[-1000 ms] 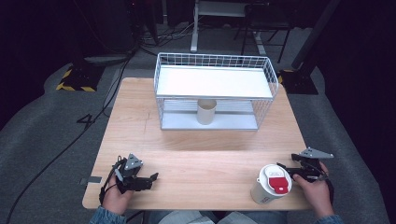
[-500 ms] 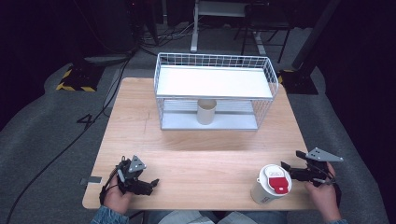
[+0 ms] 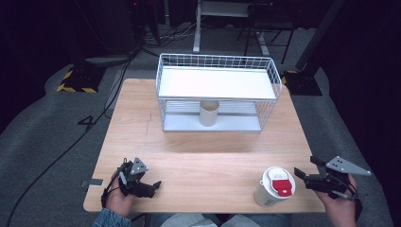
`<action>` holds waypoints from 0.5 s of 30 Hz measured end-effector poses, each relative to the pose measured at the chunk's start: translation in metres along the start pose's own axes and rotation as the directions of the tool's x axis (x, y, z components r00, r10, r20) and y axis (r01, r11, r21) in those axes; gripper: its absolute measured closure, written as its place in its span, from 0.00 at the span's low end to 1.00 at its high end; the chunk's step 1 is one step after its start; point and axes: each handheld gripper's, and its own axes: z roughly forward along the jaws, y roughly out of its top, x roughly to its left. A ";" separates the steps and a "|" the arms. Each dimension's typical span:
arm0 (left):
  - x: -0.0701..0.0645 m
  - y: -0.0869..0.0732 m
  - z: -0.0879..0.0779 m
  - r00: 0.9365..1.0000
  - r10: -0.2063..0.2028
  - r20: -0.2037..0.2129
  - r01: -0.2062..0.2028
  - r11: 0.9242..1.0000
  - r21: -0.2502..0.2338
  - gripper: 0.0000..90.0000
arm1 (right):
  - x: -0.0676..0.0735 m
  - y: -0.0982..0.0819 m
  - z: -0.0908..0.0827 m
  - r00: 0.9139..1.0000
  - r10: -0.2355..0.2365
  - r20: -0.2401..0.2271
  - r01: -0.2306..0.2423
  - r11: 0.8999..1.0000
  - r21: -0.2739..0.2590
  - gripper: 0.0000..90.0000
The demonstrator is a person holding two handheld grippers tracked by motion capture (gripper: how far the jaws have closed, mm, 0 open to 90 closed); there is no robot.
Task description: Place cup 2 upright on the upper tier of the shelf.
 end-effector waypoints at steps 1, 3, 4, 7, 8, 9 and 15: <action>0.000 0.000 0.000 1.000 0.001 -0.004 -0.001 1.000 -0.001 0.00 | 0.001 0.000 -0.007 1.000 0.005 -0.013 -0.006 1.000 -0.007 0.16; 0.000 0.000 0.000 1.000 -0.002 -0.008 0.002 1.000 -0.004 0.00 | 0.003 0.000 -0.015 1.000 0.003 -0.016 -0.003 1.000 -0.014 0.14; -0.001 0.000 0.001 1.000 -0.003 -0.009 0.003 1.000 -0.005 0.00 | 0.004 0.000 -0.018 1.000 -0.001 -0.013 0.001 1.000 -0.017 0.11; -0.001 0.000 0.001 1.000 -0.002 -0.012 0.002 1.000 -0.003 0.00 | 0.008 -0.001 -0.027 1.000 0.018 -0.002 -0.018 1.000 -0.025 0.00; -0.001 0.000 0.001 1.000 -0.003 -0.012 0.003 1.000 -0.003 0.00 | 0.010 -0.001 -0.031 1.000 0.028 -0.011 -0.028 0.999 -0.026 0.00; -0.001 0.000 0.001 1.000 -0.003 -0.013 0.003 1.000 -0.003 0.00 | 0.011 -0.001 -0.033 1.000 0.024 -0.020 -0.025 0.999 -0.027 0.00; -0.001 0.001 0.001 1.000 -0.006 -0.016 0.006 1.000 -0.003 0.00 | 0.029 -0.003 -0.045 0.998 0.005 -0.056 -0.007 1.000 -0.028 0.00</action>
